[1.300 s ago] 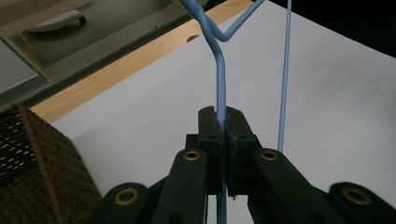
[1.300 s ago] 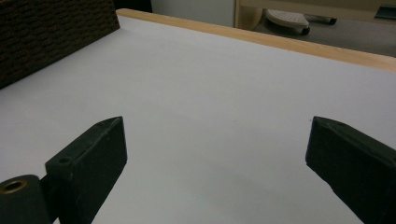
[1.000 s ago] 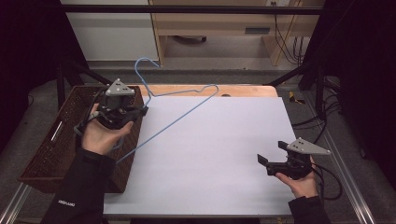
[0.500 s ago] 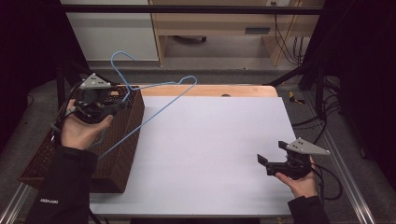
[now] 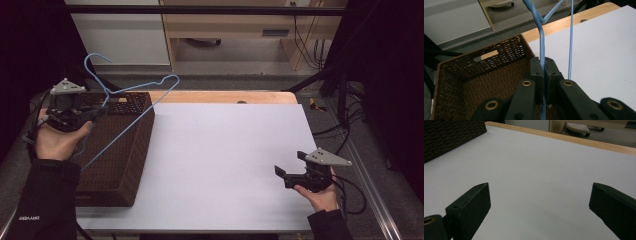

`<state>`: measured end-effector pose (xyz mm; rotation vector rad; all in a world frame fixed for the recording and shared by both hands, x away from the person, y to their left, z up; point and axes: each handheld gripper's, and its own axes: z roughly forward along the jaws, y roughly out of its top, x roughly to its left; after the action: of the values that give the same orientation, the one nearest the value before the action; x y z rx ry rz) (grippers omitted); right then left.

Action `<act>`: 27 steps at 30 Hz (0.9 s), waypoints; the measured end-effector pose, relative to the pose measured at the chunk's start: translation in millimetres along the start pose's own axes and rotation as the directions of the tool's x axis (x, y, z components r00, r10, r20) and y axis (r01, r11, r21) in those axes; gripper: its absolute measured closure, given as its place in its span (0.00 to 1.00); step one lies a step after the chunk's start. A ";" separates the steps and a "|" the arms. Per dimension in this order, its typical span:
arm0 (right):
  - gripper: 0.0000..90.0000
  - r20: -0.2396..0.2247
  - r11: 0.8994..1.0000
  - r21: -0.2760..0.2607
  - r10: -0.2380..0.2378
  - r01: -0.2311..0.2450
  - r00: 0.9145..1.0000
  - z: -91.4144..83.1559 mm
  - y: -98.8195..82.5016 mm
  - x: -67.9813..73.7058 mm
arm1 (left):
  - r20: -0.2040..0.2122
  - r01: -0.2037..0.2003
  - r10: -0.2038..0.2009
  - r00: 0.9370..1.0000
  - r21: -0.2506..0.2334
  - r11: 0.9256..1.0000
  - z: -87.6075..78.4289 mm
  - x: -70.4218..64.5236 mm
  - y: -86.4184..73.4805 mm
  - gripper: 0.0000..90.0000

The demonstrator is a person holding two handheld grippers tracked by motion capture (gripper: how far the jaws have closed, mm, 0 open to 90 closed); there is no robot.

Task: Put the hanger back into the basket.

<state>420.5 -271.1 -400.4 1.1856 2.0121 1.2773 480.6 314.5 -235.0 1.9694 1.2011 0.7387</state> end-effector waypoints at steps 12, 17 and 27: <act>0.05 -0.003 1.000 0.001 -0.004 0.004 1.000 1.0 -0.1 0.2 | -0.070 0.009 -0.007 0.998 0.023 1.000 1.2 37.0 -26.3 0.97; 0.05 -0.002 1.000 0.005 -0.002 0.002 1.000 1.5 -0.1 0.5 | -0.091 -0.009 0.012 0.996 0.031 0.999 3.8 48.5 -37.0 0.97; 0.05 -0.003 1.000 0.008 -0.010 0.010 1.000 3.0 -0.5 0.9 | -0.118 -0.002 0.008 0.993 0.050 0.999 17.8 63.9 -55.0 0.97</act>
<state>422.1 -269.0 -402.2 1.1762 2.0244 1.2679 492.4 385.3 -282.7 1.9931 1.2961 0.8453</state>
